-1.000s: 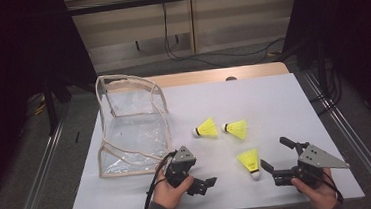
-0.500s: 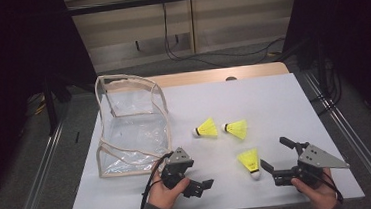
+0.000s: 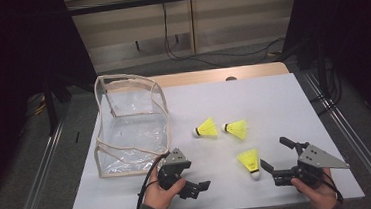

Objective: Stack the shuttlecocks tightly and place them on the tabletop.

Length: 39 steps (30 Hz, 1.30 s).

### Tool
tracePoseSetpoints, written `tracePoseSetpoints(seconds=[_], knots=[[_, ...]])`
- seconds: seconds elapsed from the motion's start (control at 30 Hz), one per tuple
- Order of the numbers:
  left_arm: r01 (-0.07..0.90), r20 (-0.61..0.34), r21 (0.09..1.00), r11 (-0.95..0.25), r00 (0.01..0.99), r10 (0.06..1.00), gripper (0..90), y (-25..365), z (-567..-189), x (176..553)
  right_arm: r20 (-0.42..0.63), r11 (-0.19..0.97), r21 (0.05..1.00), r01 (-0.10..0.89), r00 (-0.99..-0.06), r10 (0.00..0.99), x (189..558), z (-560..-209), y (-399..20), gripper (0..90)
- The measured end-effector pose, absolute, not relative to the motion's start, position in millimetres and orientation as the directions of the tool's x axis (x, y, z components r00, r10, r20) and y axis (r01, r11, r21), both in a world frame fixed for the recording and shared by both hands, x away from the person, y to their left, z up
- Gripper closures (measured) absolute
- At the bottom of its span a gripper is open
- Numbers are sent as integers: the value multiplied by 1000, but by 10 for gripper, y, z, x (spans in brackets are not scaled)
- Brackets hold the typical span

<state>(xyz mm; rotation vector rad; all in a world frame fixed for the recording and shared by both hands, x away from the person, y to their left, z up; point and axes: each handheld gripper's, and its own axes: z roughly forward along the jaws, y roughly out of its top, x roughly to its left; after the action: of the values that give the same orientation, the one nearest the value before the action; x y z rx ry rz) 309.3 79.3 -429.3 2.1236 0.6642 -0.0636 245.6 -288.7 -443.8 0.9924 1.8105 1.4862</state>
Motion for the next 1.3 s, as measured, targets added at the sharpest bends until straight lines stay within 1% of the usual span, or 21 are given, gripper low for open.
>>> tracePoseSetpoints(seconds=[0.2, 0.37, 0.53, 0.73, 0.97, 1.3], knots=[[483, -291, 743, -463, 856, 427, 45, 837, -4281, 3090, 14, 100, 979, 177, -550, 835, 2457, -4439, -2885, 20], [470, -277, 730, -496, 867, 414, 45, 865, -4286, 3073, 16, 99, 979, 180, -549, 836, 2454, -4439, -2878, 21], [470, -275, 736, -488, 865, 419, 45, 912, -4274, 3063, 11, 103, 979, 177, -549, 836, 2458, -4441, -2883, 21], [461, -255, 749, -476, 863, 436, 45, 992, -4248, 3045, 12, 102, 979, 176, -549, 836, 2457, -4440, -2884, 21], [472, -252, 771, -427, 842, 477, 45, 1132, -4218, 3041, 10, 105, 978, 179, -546, 837, 2457, -4441, -2881, 21], [484, -253, 765, -425, 832, 493, 45, 1254, -4238, 3031, 9, 105, 978, 178, -547, 837, 2460, -4442, -2880, 21]])
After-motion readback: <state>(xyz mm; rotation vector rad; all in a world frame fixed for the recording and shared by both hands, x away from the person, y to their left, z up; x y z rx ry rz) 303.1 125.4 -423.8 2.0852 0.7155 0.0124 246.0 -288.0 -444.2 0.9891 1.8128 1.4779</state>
